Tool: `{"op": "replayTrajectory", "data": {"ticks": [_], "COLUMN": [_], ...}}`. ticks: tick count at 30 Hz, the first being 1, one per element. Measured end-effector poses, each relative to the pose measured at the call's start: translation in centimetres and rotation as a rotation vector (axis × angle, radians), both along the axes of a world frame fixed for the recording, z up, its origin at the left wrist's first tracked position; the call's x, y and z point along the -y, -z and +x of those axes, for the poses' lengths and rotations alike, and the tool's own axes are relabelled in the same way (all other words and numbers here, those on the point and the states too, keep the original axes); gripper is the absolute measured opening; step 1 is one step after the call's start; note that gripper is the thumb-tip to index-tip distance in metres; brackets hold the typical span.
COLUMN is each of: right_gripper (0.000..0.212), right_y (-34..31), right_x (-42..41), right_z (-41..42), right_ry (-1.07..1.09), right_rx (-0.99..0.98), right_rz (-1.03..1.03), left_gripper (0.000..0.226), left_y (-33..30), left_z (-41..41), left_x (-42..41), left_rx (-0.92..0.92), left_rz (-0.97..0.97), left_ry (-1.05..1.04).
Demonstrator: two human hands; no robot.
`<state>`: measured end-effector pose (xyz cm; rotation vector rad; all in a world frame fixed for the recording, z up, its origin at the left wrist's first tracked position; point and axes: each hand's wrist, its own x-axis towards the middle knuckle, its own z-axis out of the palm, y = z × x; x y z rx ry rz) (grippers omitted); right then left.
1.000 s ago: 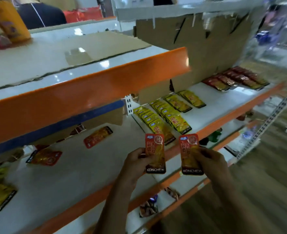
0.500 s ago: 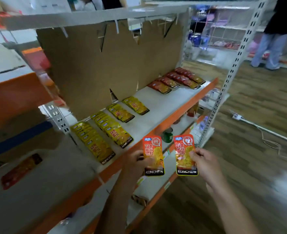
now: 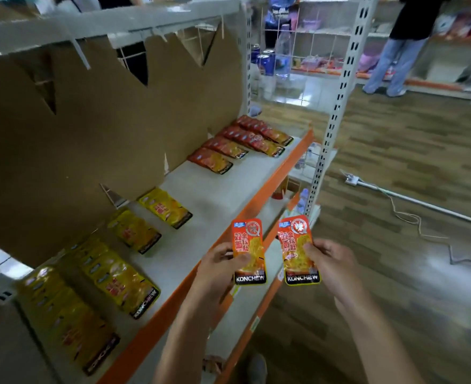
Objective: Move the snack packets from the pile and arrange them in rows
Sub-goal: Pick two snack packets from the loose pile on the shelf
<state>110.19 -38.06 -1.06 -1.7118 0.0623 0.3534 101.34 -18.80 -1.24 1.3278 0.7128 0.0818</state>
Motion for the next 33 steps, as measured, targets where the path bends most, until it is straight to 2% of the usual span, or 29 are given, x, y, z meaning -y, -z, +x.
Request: {"op": "replayTrajectory", "data": {"ticks": [6, 10, 12, 17, 21, 25, 33], "right_gripper": [0.007, 0.008, 0.015, 0.013, 0.012, 0.017, 0.011], "right_y": [-1.0, -1.2, -1.1, -1.4, -1.4, -1.9, -1.8], "right_x": [-3.1, -5.2, -6.0, -8.0, -10.0, -12.2, -16.5], "right_z": [7.6, 12.2, 14.2, 19.2, 24.0, 29.0, 37.0], "right_ry": [-0.009, -0.034, -0.058, -0.161, -0.277, -0.429, -0.671], "right_rx": [0.025, 0.028, 0.025, 0.036, 0.074, 0.106, 0.275], "right_rz": [0.016, -0.004, -0.038, -0.07, -0.126, -0.17, -0.314], "left_gripper": [0.012, 0.028, 0.026, 0.018, 0.012, 0.005, 0.014], "left_y": [-1.3, -1.9, -1.7, -1.1, -0.8, -0.8, -0.3], "left_z": [8.0, 12.1, 13.7, 17.2, 20.2, 22.8, 25.6], "left_x": [-3.3, -5.6, -6.6, -8.2, -9.0, -9.4, -8.5], "left_rx": [0.034, 0.022, -0.006, -0.023, -0.037, -0.033, -0.059], "left_rz": [-0.05, -0.034, -0.044, 0.001, 0.01, -0.021, -0.035], "left_ry": [-0.022, -0.049, -0.06, -0.062, -0.206, -0.441, -0.72]}}
